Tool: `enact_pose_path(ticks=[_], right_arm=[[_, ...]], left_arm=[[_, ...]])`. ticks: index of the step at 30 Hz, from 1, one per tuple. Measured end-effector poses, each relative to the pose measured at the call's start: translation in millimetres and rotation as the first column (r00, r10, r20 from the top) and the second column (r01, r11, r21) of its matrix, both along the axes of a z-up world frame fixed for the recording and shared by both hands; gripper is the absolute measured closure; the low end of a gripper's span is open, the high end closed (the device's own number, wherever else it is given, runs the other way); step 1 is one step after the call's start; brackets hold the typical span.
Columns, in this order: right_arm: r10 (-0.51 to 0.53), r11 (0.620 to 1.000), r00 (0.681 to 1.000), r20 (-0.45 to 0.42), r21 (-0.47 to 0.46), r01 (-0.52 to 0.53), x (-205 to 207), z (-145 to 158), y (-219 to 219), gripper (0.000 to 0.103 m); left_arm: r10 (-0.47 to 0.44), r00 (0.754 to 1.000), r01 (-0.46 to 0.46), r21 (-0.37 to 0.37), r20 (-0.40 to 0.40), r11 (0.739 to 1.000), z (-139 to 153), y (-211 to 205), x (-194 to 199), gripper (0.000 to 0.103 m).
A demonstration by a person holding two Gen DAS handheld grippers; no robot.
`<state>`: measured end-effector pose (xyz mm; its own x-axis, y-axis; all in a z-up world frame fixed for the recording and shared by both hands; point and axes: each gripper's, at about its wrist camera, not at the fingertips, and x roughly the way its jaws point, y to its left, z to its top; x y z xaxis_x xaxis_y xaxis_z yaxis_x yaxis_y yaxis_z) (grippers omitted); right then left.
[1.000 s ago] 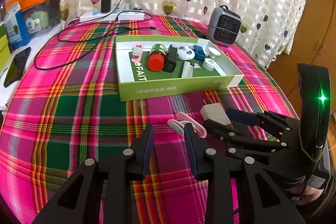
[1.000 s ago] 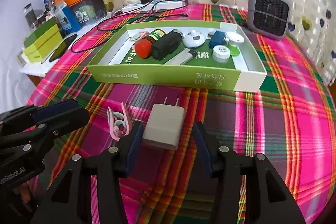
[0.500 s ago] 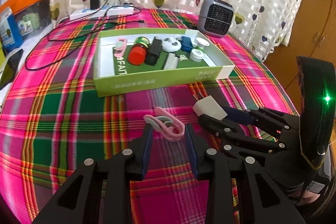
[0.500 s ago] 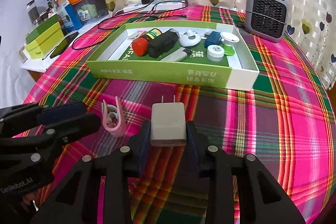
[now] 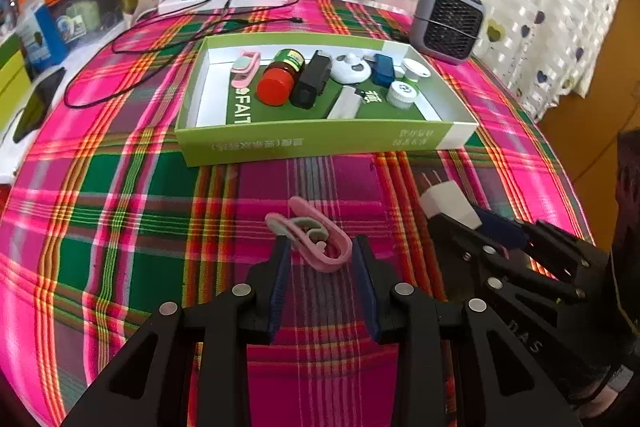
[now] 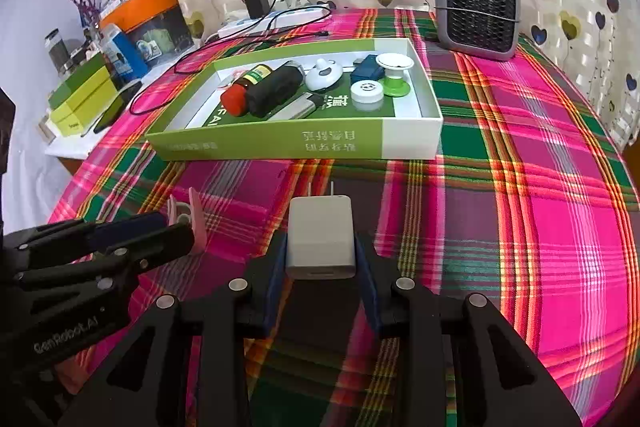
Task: Organize rigid objects
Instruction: 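Grasp the pink earphone hook with the left tool while the right tool grasps the white charger plug, then carry the pink hook with the left tool while the right tool carries the white charger over the box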
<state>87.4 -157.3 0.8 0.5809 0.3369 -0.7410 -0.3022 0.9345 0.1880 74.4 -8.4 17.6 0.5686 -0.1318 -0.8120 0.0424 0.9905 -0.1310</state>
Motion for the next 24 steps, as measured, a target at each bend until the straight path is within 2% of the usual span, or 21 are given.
enact_pose_path(ticks=[11, 22, 24], right_arm=[[0.026, 0.999, 1.000, -0.002, 0.028, -0.026, 0, 0, -3, 0.068], [0.025, 1.000, 1.000, -0.004, 0.010, -0.025, 0, 0, -1, 0.068], [0.022, 1.000, 1.000, -0.007, 0.006, -0.022, 1, -1, 0, 0.068]], left_arm=[[0.047, 0.998, -0.044, 0.045, -0.052, 0.998, -8, -11, 5, 0.072], [0.082, 0.996, -0.080, 0.034, -0.041, 0.996, -9, 10, -2, 0.072], [0.083, 0.996, -0.083, 0.011, -0.037, 0.997, -9, 15, -3, 0.072]])
